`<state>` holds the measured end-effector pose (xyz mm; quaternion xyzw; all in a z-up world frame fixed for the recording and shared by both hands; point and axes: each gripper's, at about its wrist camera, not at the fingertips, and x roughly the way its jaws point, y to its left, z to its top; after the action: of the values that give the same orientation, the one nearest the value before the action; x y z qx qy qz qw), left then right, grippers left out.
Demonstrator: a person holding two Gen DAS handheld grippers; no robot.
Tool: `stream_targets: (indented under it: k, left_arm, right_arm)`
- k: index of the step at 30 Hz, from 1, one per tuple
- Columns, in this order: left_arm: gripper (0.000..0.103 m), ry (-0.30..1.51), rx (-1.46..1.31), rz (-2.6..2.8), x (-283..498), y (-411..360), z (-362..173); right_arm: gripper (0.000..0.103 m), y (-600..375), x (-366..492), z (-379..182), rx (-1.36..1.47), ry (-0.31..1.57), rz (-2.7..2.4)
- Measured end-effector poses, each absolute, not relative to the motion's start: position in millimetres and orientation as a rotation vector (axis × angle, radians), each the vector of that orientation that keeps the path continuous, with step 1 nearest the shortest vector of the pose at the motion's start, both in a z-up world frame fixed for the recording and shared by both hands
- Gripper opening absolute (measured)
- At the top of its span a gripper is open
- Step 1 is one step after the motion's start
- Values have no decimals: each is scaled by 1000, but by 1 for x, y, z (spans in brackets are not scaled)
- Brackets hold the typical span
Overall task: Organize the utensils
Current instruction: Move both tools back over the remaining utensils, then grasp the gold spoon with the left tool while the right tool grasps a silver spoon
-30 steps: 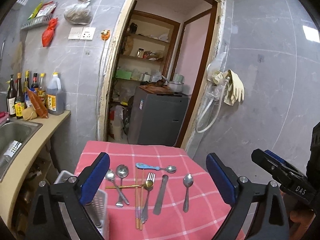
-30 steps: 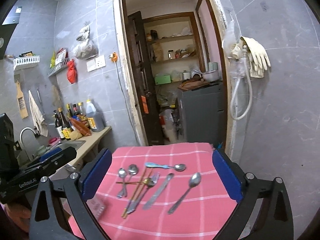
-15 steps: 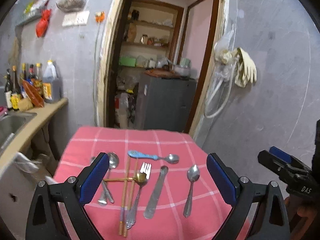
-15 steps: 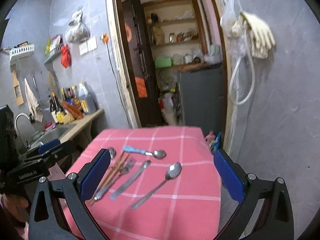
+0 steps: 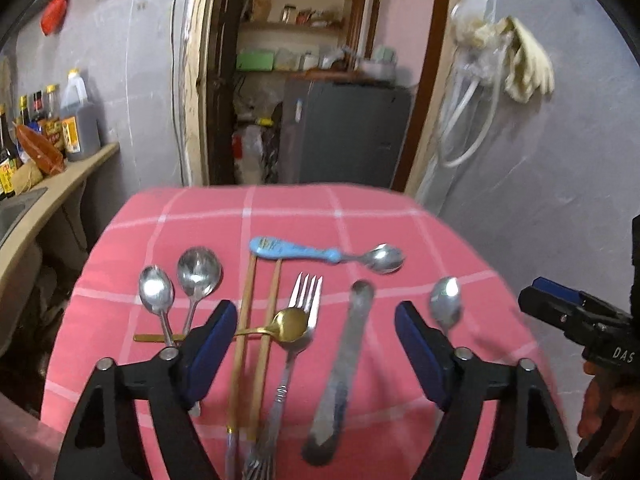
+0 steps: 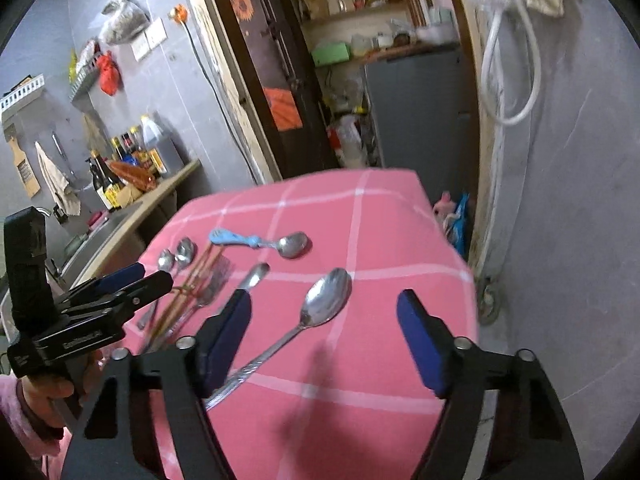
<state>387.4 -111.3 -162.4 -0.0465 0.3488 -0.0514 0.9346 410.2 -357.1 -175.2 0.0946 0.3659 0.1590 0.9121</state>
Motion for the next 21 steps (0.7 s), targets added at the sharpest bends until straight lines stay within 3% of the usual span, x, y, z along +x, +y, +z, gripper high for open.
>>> stream_targets:
  k: [10, 21]
  left_arm:
    - [45, 833, -77, -50, 412, -114, -193]
    - [29, 839, 42, 7, 417, -127, -192]
  right_arm:
    - [46, -341, 452, -218, 249, 882, 402]
    - [39, -333, 472, -228, 250, 915, 447]
